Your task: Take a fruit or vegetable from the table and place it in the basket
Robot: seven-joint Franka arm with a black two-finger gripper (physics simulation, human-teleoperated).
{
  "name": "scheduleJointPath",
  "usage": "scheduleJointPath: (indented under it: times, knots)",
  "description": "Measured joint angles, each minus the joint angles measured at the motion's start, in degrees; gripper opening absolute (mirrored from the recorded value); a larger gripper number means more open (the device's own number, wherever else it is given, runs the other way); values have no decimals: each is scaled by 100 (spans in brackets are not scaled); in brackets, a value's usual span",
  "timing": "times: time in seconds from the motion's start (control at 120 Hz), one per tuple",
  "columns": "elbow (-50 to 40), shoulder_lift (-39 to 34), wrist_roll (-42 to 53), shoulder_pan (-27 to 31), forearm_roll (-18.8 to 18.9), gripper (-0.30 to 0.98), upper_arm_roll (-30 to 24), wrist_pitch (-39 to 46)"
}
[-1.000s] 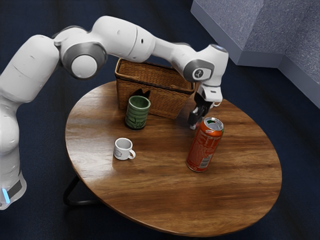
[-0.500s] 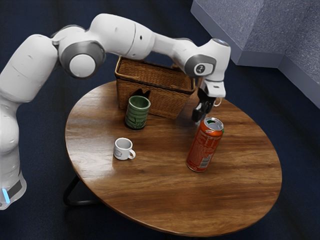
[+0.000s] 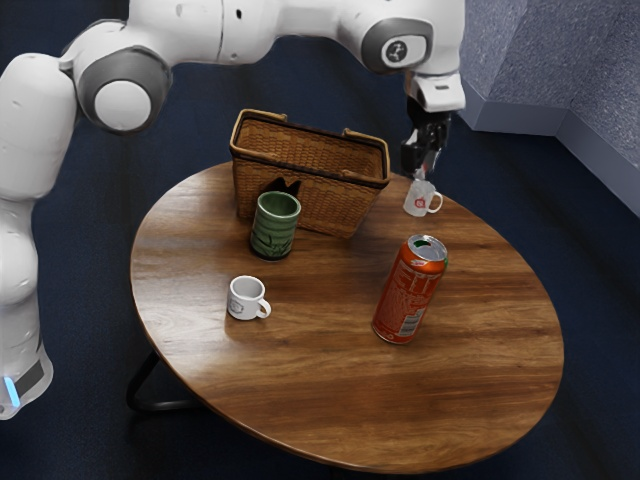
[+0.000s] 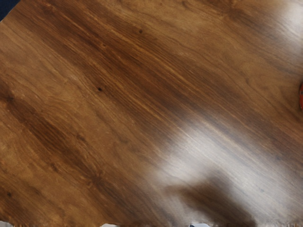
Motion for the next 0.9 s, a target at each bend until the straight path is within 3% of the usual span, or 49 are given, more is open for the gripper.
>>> scheduleJointPath:
  times: [0.125, 0.467, 0.658, 0.775, 0.9]
  knots:
    - [27, -222, -1, 109, -2, 14, 55, -168]
    - [22, -252, 10, 1132, -2, 14, 59, -449]
    - [16, -221, 21, 1324, -6, 14, 58, -495]
    - [3, -214, 23, 1356, -16, 43, 54, -518]
    - [-3, -216, 25, 1368, -8, 58, 57, -531]
